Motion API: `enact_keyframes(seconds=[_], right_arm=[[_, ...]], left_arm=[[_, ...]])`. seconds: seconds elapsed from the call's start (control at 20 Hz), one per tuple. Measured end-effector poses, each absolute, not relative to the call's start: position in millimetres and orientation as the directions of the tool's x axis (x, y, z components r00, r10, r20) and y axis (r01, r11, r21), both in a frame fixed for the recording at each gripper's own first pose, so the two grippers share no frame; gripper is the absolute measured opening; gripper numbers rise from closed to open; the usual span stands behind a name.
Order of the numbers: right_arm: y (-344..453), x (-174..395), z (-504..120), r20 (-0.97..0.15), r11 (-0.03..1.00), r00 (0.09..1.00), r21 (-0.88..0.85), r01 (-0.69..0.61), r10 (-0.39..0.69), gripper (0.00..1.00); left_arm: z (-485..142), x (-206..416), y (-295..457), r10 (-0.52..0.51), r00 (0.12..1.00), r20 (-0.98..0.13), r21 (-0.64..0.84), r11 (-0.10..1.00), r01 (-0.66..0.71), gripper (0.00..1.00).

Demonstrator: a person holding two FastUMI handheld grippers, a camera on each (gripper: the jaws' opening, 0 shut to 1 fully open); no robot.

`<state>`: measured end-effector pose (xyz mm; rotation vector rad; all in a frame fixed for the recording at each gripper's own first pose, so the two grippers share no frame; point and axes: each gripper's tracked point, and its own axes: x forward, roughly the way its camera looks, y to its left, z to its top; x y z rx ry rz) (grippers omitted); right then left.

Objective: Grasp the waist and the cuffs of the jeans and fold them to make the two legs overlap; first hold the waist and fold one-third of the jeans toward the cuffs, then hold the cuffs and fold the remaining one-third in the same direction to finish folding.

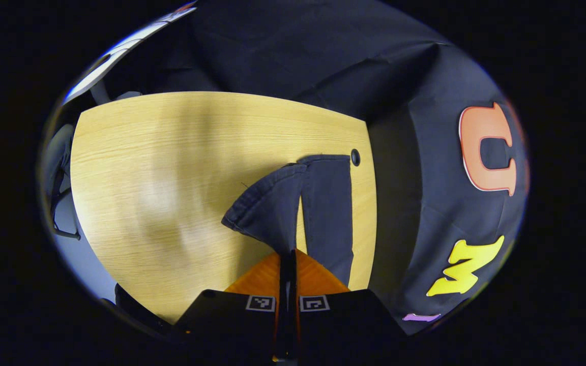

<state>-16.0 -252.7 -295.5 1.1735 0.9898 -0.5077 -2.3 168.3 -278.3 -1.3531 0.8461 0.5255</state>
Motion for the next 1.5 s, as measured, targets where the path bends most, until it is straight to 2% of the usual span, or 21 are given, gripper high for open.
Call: enact_keyframes(seconds=[0.2,0.5,0.65,0.75,1.0,1.2,1.35,1.4,1.5], right_arm=[[-241,25,-272,-0.83,0.32,0.524,0.557,0.767,0.189,0.02],[-245,98,-264,-0.828,0.289,0.519,0.56,0.776,0.21,0.02],[-249,136,-281,-0.835,0.306,0.51,0.55,0.777,0.206,0.0],[-248,160,-299,-0.833,0.315,0.513,0.553,0.771,0.207,0.02],[-247,199,-349,-0.818,0.288,0.526,0.575,0.766,0.234,0.02],[-242,213,-388,-0.846,0.346,0.483,0.533,0.772,0.226,0.02],[-243,217,-399,-0.857,0.394,0.47,0.514,0.762,0.211,0.02],[-243,219,-400,-0.854,0.401,0.477,0.52,0.754,0.21,0.04],[-241,225,-402,-0.841,0.393,0.496,0.54,0.744,0.217,0.13]], left_arm=[[-264,26,174,-0.166,0.598,-0.784,-0.62,0.163,-0.768,0.04],[-260,100,178,-0.198,0.573,-0.795,-0.606,0.213,-0.767,0.04],[-272,134,182,-0.201,0.565,-0.8,-0.599,0.25,-0.76,0.04],[-283,161,178,-0.22,0.572,-0.79,-0.613,0.27,-0.743,0.04],[-335,201,176,-0.23,0.554,-0.8,-0.6,0.331,-0.729,0.04],[-367,212,164,-0.231,0.494,-0.838,-0.545,0.401,-0.737,0.04],[-383,217,151,-0.217,0.47,-0.856,-0.516,0.411,-0.751,0.04],[-387,216,149,-0.212,0.461,-0.862,-0.507,0.413,-0.757,0.05],[-394,217,144,-0.208,0.451,-0.868,-0.496,0.414,-0.763,0.18]])
